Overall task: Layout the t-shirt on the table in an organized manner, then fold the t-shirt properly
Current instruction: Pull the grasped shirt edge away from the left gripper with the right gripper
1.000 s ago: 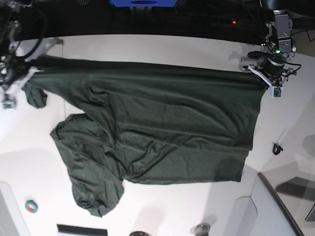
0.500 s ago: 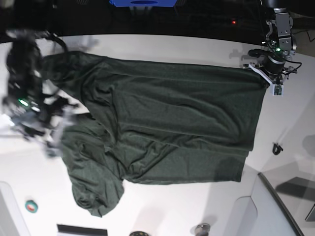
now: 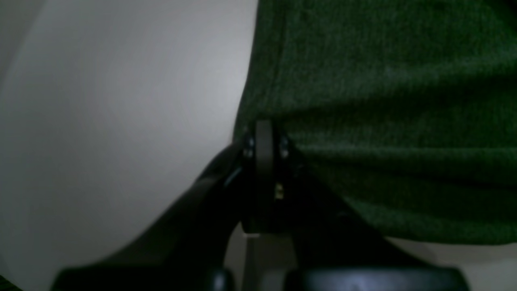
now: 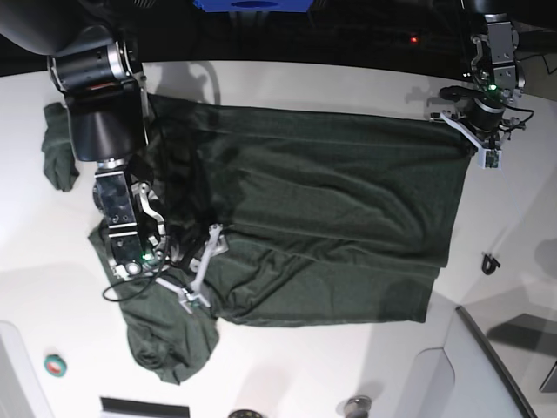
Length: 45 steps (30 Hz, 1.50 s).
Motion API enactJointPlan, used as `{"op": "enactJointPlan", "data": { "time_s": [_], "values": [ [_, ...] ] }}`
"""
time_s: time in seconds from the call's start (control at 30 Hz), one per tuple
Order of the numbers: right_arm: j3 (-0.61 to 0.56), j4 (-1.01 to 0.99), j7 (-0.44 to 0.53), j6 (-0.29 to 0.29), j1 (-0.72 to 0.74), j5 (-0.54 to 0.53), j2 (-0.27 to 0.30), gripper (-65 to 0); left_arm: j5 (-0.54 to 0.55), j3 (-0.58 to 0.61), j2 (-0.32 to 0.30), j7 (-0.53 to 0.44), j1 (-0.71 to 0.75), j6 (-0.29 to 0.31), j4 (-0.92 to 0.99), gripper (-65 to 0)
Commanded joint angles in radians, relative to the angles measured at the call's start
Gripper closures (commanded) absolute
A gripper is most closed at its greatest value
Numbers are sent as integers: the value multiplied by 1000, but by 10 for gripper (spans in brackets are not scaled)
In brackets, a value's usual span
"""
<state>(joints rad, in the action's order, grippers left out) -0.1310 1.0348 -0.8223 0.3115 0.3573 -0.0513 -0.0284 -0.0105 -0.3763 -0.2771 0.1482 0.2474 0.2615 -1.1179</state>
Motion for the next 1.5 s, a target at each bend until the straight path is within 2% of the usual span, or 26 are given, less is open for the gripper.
{"op": "enactJointPlan", "data": {
  "time_s": [0.0,0.17,0.23,0.3,0.47,0.53,0.63,0.73,0.87,1.03,1.2,1.27,1.37,1.47],
  "values": [
    [1,6,27,-22,30,-6,3,-419,-46,6,5,150,26,12,20,0],
    [1,-3,44,-31,24,-6,3,-416,-46,6,5,150,26,12,20,0],
    [1,-6,45,-33,23,-6,5,-378,-46,6,5,150,26,12,20,0],
    [1,-26,45,-33,23,-6,5,-302,-46,6,5,152,25,12,20,0],
    [1,-66,47,-33,27,-6,8,-5,-46,6,5,152,25,12,20,0],
    [12,-37,44,-33,16,-6,12,-8,-46,6,5,152,25,12,20,0],
    [41,103,27,-33,-42,-6,57,-9,-46,6,5,152,26,12,20,0],
    [120,218,-19,-33,-108,-6,92,-9,-46,6,5,152,26,12,20,0],
    [250,304,-33,-33,-215,-8,141,-8,-46,6,5,153,26,12,20,0],
    [397,306,-7,-33,-314,-8,184,-8,-46,6,5,153,26,12,20,0],
    [545,253,11,-35,-332,-6,187,-8,-46,6,3,153,26,12,20,0],
    [611,243,11,-65,-333,-6,181,-8,-46,6,3,153,26,12,20,0],
    [646,247,18,-162,-350,-6,180,-8,-46,6,3,153,48,12,5,0],
    [646,247,13,-180,-363,-6,180,-9,-46,6,3,155,82,12,-54,0]
  ]
}}
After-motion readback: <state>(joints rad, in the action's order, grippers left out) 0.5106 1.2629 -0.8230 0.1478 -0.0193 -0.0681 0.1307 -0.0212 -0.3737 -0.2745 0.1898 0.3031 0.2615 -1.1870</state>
